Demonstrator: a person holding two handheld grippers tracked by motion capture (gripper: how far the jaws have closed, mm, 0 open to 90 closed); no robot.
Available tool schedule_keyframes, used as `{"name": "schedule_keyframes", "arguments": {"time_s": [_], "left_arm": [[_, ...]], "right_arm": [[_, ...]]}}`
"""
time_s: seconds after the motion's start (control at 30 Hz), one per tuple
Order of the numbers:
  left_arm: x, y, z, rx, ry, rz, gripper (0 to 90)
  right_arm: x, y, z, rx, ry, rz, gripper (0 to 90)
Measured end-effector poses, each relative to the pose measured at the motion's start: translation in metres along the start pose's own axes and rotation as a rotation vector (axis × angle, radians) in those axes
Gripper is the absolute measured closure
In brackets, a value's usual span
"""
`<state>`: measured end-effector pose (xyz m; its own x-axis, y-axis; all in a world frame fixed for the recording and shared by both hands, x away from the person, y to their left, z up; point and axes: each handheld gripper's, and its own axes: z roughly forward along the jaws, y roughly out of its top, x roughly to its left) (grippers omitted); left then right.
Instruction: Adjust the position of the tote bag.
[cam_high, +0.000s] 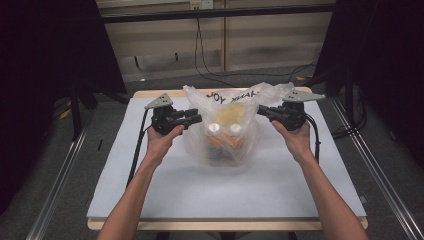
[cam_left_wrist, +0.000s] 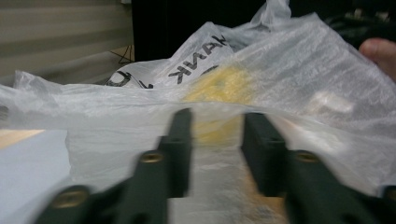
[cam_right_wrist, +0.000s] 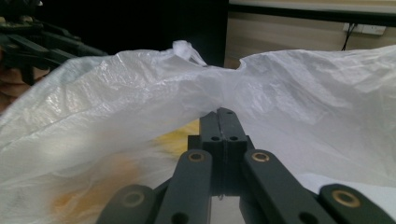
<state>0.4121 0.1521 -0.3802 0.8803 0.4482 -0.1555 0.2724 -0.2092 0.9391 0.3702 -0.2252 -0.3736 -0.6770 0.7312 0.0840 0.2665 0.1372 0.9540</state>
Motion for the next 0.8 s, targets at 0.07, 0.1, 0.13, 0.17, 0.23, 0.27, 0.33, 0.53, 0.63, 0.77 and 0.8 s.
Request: {"name": "schedule_keyframes", "arguments": {"time_s": [0.07,0.1,0.13,0.17,0.23,0.27,0.33,0.53,0.63,0.77,0.8], "left_arm": [[-0.003,0.0,-0.001,-0.003,0.001,0.007,90.0],[-0.003,0.001,-0.001,0.002,-0.007,0.002,90.0],[-0.004,0.001,-0.001,0.011,-0.011,0.006,90.0],[-0.005,0.001,-0.001,0.001,-0.015,0.007,90.0],[-0.007,0.001,-0.004,0.004,-0.013,0.011,90.0],[-0.008,0.001,-0.005,-0.008,-0.011,0.01,90.0],[-0.012,0.001,-0.011,-0.015,-0.023,0.014,90.0],[-0.025,0.001,-0.028,-0.039,-0.032,0.05,90.0],[-0.031,-0.001,-0.038,-0.051,-0.041,0.051,90.0],[-0.036,-0.002,-0.045,-0.063,-0.044,0.063,90.0],[-0.037,-0.002,-0.05,-0.081,-0.051,0.064,90.0]], "right_arm": [[0.003,0.002,-0.004,-0.012,0.007,-0.005,90.0],[0.004,0.003,-0.006,-0.014,0.006,-0.008,90.0],[0.005,0.004,-0.008,-0.015,0.008,-0.014,90.0],[0.006,0.005,-0.009,-0.015,0.007,-0.019,90.0],[0.008,0.006,-0.012,-0.018,0.013,-0.024,90.0],[0.01,0.007,-0.014,-0.021,0.013,-0.023,90.0],[0.012,0.008,-0.018,-0.028,0.018,-0.024,90.0],[0.02,0.011,-0.031,-0.039,0.03,-0.047,90.0],[0.024,0.011,-0.037,-0.046,0.035,-0.051,90.0],[0.033,0.012,-0.045,-0.057,0.055,-0.065,90.0],[0.037,0.012,-0.047,-0.061,0.062,-0.071,90.0]]}}
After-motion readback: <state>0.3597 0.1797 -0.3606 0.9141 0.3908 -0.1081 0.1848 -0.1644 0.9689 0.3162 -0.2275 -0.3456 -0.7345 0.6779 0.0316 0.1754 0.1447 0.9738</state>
